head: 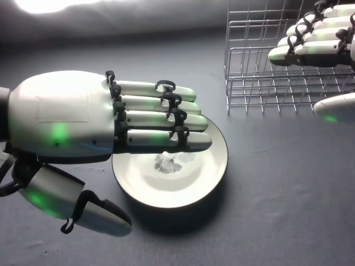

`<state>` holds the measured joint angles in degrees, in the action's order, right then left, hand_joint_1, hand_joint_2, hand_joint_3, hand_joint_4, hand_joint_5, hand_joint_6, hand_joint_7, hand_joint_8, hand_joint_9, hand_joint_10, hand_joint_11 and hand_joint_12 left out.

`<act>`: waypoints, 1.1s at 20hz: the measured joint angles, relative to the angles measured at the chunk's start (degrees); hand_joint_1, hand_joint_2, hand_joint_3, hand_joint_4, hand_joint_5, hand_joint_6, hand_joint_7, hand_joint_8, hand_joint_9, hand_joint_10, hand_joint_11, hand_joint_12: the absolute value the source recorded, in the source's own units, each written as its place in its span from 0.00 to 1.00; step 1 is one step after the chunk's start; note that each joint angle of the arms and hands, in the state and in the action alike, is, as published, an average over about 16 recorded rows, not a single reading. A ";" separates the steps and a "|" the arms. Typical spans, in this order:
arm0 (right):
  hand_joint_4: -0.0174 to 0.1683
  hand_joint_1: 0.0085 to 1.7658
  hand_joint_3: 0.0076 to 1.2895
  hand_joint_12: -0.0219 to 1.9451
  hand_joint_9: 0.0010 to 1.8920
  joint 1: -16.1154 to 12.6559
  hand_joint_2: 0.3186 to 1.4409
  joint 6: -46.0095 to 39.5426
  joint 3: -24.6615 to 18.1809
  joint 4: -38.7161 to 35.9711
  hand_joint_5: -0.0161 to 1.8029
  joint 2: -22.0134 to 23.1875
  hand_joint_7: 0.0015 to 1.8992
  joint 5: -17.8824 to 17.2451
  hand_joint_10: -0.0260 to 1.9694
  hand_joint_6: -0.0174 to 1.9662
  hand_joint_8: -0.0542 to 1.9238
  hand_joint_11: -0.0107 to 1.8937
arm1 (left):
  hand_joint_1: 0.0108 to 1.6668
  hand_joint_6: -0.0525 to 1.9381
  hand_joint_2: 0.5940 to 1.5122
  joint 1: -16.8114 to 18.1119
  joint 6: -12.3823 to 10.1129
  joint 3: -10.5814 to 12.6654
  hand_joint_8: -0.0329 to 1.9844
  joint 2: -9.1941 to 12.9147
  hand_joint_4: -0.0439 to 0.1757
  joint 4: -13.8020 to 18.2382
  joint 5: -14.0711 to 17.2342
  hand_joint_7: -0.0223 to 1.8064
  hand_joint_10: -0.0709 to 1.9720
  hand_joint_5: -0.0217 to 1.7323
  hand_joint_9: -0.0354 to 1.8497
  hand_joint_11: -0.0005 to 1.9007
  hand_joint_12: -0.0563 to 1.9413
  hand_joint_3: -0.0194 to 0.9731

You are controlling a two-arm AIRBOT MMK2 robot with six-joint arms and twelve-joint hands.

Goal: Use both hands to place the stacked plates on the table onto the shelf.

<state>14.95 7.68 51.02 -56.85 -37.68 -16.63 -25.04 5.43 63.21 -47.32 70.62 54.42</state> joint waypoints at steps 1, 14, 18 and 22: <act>0.12 0.02 0.01 0.12 0.04 0.00 0.93 0.01 0.07 -0.07 0.07 0.01 0.06 -0.06 0.04 0.04 0.05 0.01 | 0.01 0.04 0.62 0.14 -0.50 0.47 0.03 -0.16 0.20 0.84 0.20 0.03 0.05 0.03 0.04 0.02 0.04 0.04; 0.11 0.03 0.01 0.13 0.06 0.06 0.95 0.11 0.44 -0.21 0.09 0.09 0.07 -0.84 0.02 0.02 0.04 0.02 | 0.00 0.02 0.59 1.24 -5.52 9.97 0.01 -4.14 0.19 15.94 4.54 0.02 0.04 0.02 0.03 0.01 0.02 0.03; 0.11 0.03 0.00 0.11 0.05 0.23 0.96 0.12 0.44 -0.25 0.08 0.09 0.06 -1.08 0.02 0.02 0.04 0.02 | 0.00 0.02 0.59 1.45 -5.20 12.68 0.01 -5.57 0.20 20.00 5.52 0.02 0.04 0.02 0.03 0.01 0.02 0.03; 0.11 0.04 0.00 0.08 0.04 1.00 0.95 0.13 0.42 -0.39 0.06 0.12 0.05 -1.21 0.02 0.02 0.04 0.02 | 0.00 0.02 0.59 1.37 -4.07 14.87 0.01 -7.13 0.20 23.03 6.19 0.02 0.04 0.02 0.03 0.01 0.02 0.03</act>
<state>15.95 7.81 51.45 -57.24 -37.56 -17.85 -23.67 1.36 78.08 -54.46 93.65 60.62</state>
